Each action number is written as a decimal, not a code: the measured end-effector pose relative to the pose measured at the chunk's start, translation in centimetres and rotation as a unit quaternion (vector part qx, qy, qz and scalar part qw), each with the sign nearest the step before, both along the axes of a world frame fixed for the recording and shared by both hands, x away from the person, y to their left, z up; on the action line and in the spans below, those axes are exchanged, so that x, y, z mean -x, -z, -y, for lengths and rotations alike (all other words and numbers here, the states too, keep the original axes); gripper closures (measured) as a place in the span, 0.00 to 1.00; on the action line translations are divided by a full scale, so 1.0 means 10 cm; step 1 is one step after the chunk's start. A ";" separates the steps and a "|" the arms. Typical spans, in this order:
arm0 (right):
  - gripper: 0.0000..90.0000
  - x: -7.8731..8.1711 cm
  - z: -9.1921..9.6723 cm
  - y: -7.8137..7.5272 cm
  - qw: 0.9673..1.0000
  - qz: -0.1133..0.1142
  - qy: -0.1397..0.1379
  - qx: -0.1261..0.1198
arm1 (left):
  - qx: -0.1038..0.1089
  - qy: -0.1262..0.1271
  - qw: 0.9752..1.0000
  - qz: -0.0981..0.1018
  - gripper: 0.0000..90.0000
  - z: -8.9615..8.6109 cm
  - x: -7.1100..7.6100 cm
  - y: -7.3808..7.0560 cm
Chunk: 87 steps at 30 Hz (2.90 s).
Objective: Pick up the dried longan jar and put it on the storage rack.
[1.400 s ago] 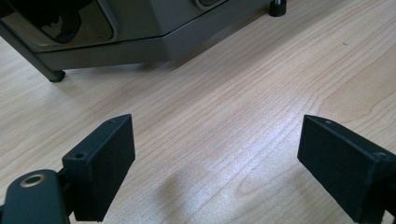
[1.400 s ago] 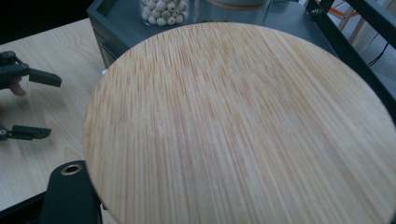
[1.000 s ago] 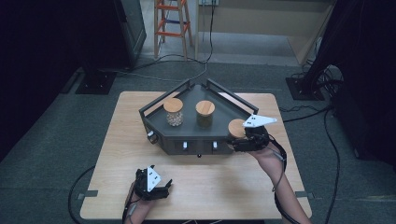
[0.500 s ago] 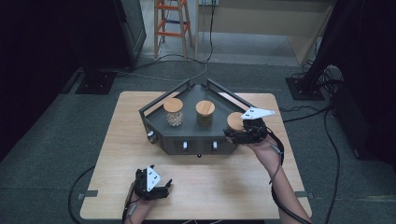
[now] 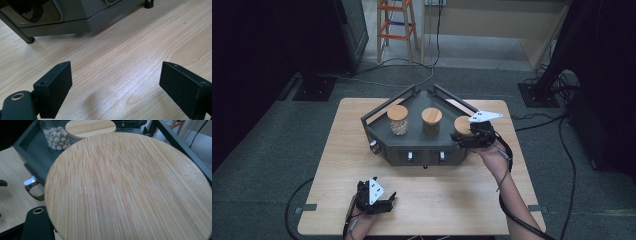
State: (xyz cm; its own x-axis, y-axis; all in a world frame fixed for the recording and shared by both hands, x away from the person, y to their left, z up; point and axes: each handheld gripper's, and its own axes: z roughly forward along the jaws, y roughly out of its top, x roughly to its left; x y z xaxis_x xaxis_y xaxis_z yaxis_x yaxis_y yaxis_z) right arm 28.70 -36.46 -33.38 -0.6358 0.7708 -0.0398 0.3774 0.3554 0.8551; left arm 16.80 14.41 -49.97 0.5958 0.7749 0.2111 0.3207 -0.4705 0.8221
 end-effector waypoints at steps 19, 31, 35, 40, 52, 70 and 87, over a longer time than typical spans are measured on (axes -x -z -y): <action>0.28 -0.09 -0.07 0.02 0.999 0.008 0.029 -0.016 | -0.005 0.000 1.000 0.000 0.12 0.01 0.00 0.00; 0.28 -0.18 -0.09 0.05 0.999 0.005 0.040 -0.025 | -0.003 0.001 1.000 0.001 0.12 0.01 0.00 0.00; 0.28 -0.20 -0.10 0.07 0.999 0.004 0.043 -0.019 | -0.001 0.000 1.000 -0.001 0.12 0.00 0.00 0.00; 0.28 -0.25 -0.09 0.11 0.998 -0.001 0.052 -0.033 | -0.001 0.000 1.000 0.000 0.12 0.00 0.00 0.00; 0.28 -0.42 -0.14 0.18 0.997 -0.017 0.068 -0.036 | 0.008 -0.001 1.000 -0.003 0.12 -0.03 -0.01 0.00; 0.28 -0.51 -0.22 0.29 0.996 -0.017 0.082 -0.029 | 0.004 0.000 1.000 -0.003 0.12 -0.02 -0.01 -0.01; 0.15 -0.44 -0.06 0.32 0.995 -0.015 0.071 -0.064 | 0.003 0.000 1.000 -0.004 0.12 -0.02 -0.01 -0.01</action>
State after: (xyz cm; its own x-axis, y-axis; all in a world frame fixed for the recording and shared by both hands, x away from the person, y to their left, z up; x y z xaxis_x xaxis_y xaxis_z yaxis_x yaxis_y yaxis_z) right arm 33.10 -35.82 -36.61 -0.5202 0.8500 0.0828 0.4427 0.1854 0.8773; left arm 16.92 14.56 -49.88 0.5973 0.7765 0.2007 0.3279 -0.4648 0.8225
